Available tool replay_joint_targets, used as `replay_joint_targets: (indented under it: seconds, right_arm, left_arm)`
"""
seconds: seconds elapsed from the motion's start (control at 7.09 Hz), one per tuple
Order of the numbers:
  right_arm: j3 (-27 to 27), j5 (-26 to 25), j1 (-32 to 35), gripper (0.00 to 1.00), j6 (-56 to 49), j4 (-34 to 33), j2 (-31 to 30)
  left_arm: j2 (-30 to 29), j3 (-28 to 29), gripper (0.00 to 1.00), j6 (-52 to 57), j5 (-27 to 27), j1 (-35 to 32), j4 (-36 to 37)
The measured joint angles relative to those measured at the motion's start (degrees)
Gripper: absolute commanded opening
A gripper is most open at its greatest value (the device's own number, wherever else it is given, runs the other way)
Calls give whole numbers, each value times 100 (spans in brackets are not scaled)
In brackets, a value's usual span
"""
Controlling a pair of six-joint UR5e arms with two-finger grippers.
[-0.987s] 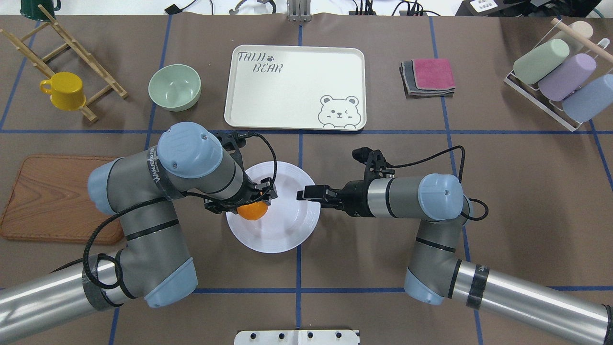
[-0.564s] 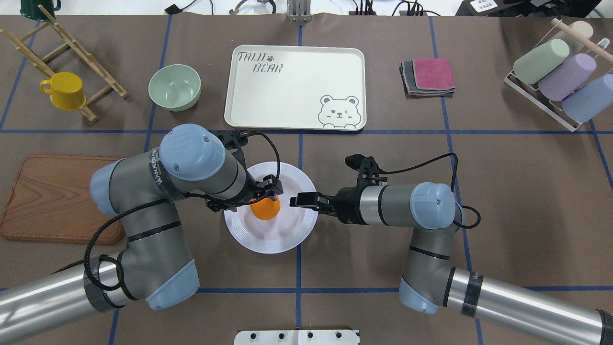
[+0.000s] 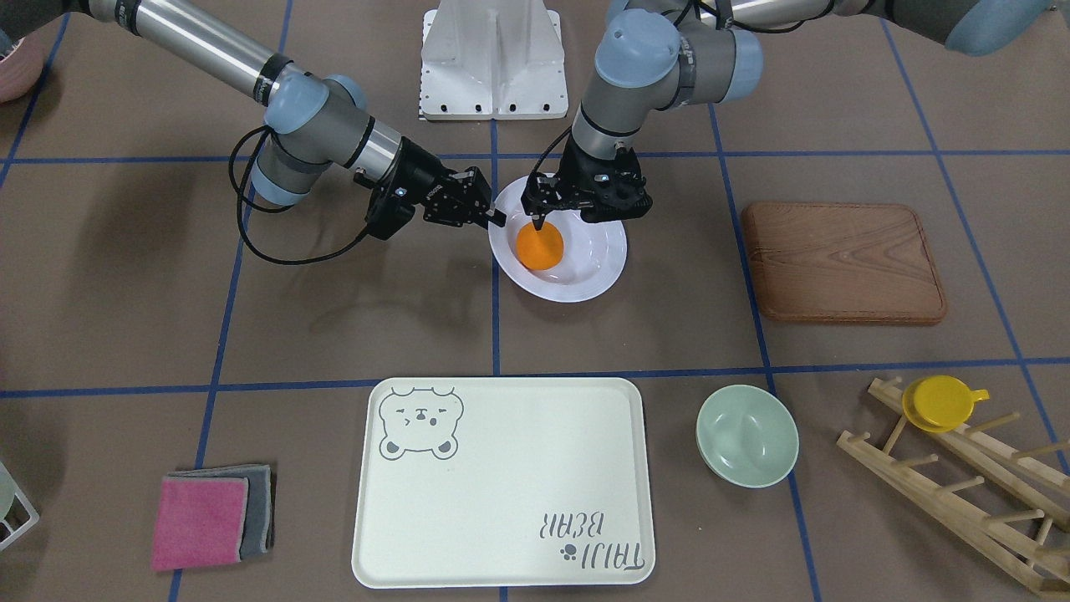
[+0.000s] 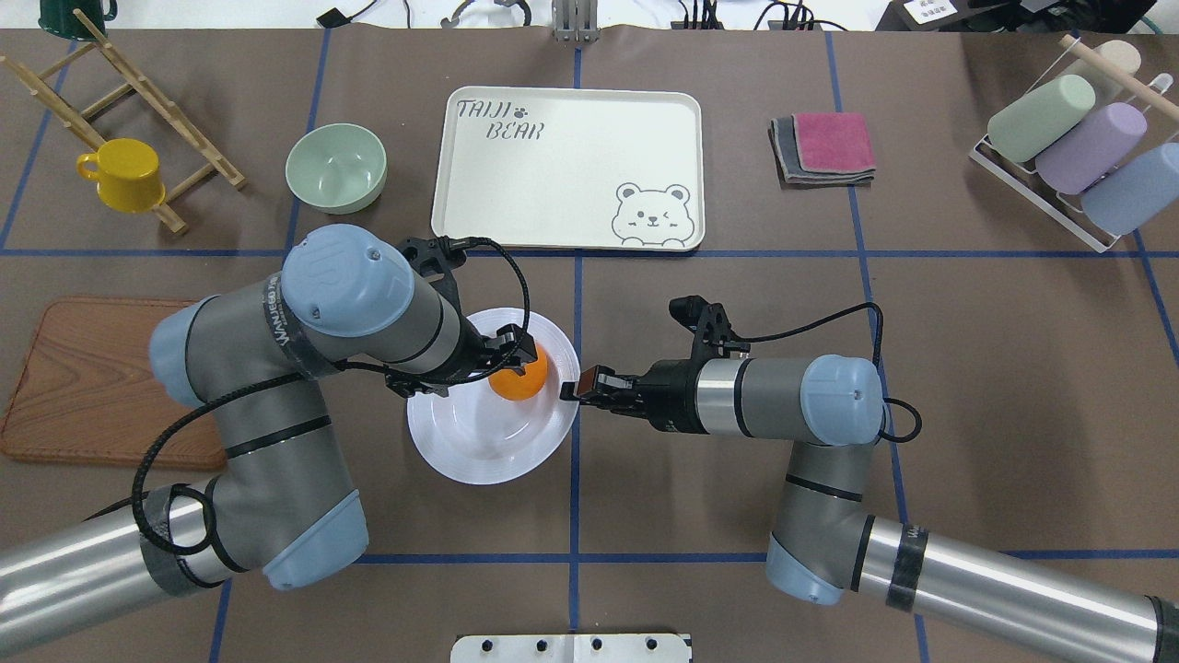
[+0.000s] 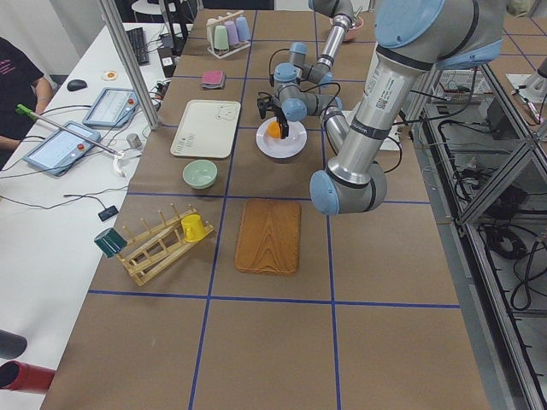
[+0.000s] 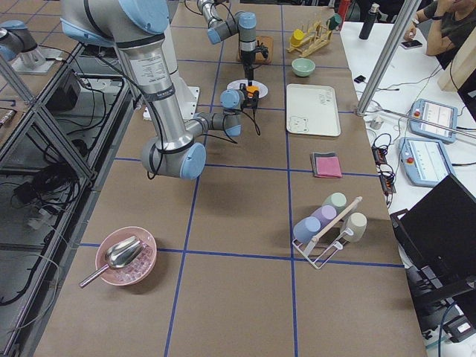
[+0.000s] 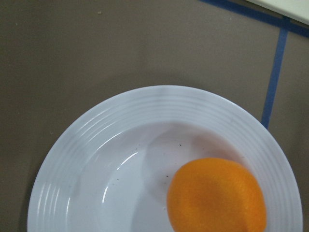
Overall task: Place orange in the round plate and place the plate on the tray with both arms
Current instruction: 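Release the orange on the plate and lift the left gripper away, then slide the plate with the right gripper onto the bear-print tray while the left arm withdraws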
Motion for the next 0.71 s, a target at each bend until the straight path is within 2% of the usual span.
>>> replay_joint_targets:
  seconds: [0.28,0.42,0.71]
  right_arm:
    - [49,-4,75,5,263,142,79]
    - [99,-6,108,5,343,161,105]
    - [152,-201,170,5,666,425,116]
  left_arm:
    - [236,-370,98,302,-242,-261,41]
    - [335,-486,97,439,-577,-533,51]
    - [811,-873,97,1191,-927,-1076,61]
